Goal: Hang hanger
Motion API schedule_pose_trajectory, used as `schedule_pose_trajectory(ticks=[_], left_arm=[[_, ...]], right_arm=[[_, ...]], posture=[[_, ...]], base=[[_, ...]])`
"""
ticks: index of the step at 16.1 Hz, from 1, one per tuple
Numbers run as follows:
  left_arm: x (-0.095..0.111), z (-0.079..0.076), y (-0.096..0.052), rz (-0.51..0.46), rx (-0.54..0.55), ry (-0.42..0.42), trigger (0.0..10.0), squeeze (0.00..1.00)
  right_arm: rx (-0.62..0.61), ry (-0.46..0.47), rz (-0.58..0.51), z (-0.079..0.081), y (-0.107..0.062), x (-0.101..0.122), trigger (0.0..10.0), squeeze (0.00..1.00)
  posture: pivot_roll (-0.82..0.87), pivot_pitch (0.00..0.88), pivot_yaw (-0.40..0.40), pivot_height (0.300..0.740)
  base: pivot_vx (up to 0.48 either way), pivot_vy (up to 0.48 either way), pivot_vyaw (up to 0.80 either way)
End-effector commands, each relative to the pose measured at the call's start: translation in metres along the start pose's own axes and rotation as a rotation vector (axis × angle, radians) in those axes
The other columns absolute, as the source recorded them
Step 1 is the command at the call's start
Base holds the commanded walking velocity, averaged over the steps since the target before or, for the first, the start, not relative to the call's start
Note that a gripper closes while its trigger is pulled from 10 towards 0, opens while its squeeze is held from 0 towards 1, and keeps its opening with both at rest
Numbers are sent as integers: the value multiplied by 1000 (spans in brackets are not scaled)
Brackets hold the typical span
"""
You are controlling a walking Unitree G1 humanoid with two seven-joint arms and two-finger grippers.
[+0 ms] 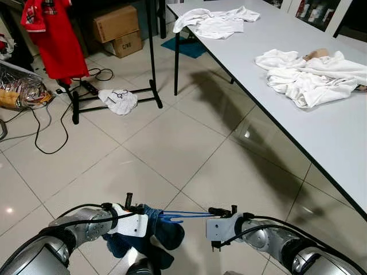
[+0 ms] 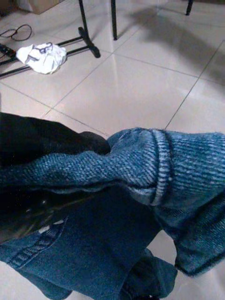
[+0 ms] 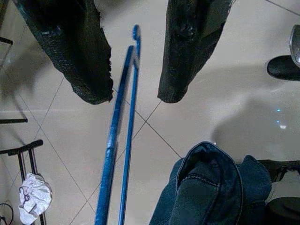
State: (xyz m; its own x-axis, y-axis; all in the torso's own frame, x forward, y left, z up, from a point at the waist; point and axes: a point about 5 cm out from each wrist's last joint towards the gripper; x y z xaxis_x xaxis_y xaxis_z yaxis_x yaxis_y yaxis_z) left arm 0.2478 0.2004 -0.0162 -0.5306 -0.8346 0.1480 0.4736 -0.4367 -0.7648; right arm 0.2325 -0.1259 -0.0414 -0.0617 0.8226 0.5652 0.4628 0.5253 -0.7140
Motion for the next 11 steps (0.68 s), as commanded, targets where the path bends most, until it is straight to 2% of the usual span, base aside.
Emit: schedule_pose_trajectory(ticks=[1, 2, 3, 4, 8, 9, 11], left_arm=[[0, 10, 0, -9, 23, 35, 10000, 0], [0, 10, 0, -9, 23, 36, 10000, 0], [0, 10, 0, -11, 22, 40, 10000, 0], [0, 10, 0, -12, 21, 43, 10000, 0], [1, 11, 1, -12, 24, 43, 10000, 0], [2, 11, 2, -14, 26, 41, 10000, 0], [3, 10, 3, -18, 29, 38, 10000, 0]], right_arm=[[-10, 17, 4, -6, 0, 1, 9333, 0], [-7, 19, 1, -5, 0, 1, 9333, 0], [-5, 22, -4, -5, 0, 1, 2118, 0], [-5, 22, -9, -5, 0, 2, 0, 0], [-7, 21, -13, -6, -1, 2, 0, 0], [-7, 21, -15, -7, -1, 2, 314, 0], [-5, 20, -22, -7, -1, 3, 0, 0]], posture=[[-38, 15, 42, 740], [-40, 15, 44, 740], [-41, 15, 43, 740], [-42, 15, 43, 740], [-43, 14, 43, 740], [-43, 14, 43, 740], [-40, 17, 43, 740]], base=[[0, 0, 0], [0, 0, 0], [0, 0, 0], [0, 0, 0], [0, 0, 0], [0, 0, 0], [0, 0, 0]])
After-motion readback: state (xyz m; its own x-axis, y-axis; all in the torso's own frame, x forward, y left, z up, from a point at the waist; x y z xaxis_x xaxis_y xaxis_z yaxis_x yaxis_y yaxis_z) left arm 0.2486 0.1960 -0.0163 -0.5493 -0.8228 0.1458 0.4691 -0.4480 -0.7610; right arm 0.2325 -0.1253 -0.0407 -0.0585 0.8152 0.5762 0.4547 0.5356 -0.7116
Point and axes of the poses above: a point about 5 cm out from each wrist's last joint towards the gripper, its own y axis pointing out of the wrist towards the gripper, its own x axis along the axis of the wrist's last joint, z = x × y, and after that the axes turned 13 degrees about y, right-handed
